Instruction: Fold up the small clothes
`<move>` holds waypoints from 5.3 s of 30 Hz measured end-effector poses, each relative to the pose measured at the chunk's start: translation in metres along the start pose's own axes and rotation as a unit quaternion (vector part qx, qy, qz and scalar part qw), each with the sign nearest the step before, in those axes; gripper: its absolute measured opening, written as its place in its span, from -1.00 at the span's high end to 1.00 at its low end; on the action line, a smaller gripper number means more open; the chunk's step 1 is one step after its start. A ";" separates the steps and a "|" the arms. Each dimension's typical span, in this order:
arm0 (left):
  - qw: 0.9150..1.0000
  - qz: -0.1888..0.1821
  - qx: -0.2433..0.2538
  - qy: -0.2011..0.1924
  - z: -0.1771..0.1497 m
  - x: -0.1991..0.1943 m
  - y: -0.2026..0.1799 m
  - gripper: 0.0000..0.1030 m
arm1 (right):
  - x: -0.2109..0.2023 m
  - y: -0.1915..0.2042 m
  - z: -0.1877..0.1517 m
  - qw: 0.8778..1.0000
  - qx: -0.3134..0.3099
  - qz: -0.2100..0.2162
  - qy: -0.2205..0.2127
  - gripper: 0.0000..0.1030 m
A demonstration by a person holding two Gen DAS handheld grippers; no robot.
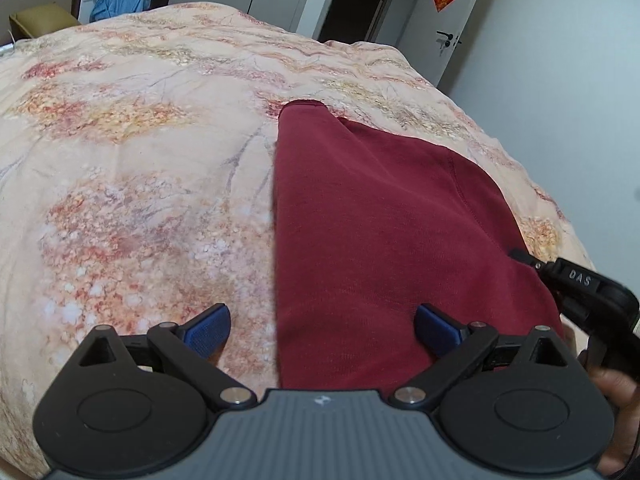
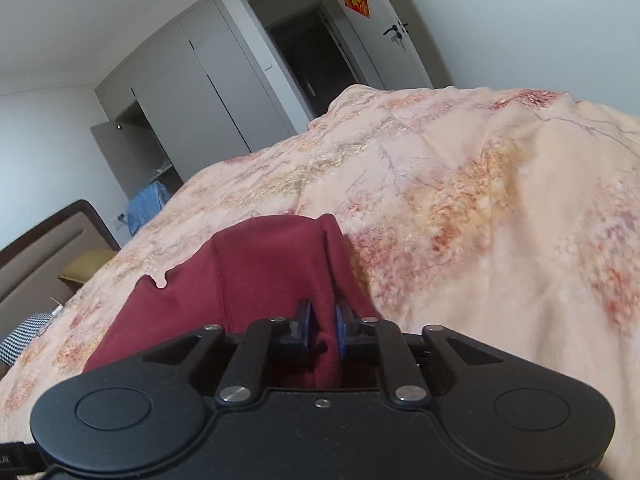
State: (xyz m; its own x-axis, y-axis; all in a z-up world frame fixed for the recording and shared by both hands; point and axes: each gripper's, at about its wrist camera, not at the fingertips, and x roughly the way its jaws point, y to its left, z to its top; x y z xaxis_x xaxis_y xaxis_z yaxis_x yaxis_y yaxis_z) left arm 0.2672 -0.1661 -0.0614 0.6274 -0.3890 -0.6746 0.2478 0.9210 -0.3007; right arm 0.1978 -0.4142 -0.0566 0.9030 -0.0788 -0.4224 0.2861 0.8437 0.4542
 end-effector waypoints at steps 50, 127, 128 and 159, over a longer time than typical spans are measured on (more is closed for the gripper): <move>0.996 0.032 -0.074 -0.028 -0.017 -0.063 0.041 -0.99 | -0.075 0.066 -0.080 0.981 -0.175 -0.085 0.020 -0.52; 0.998 -0.009 -0.063 -0.022 -0.007 -0.026 0.029 -0.99 | -0.080 0.049 -0.050 0.930 -0.361 0.071 0.007 0.84; 0.998 -0.007 -0.060 -0.020 -0.008 -0.025 0.027 -0.99 | -0.076 0.045 -0.053 0.931 -0.357 0.072 0.020 0.79; 1.000 -0.014 0.005 -0.009 0.063 0.022 0.012 -1.00 | 0.061 -0.017 0.051 0.993 -0.020 0.089 0.070 -0.98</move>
State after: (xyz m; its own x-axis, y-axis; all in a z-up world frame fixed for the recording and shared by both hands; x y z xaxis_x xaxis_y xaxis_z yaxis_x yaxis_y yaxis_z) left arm 0.3303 -0.1628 -0.0377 0.6338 -0.4145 -0.6530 0.2727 0.9098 -0.3128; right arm 0.2644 -0.4604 -0.0502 0.8836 0.1465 -0.4447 0.1096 0.8586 0.5008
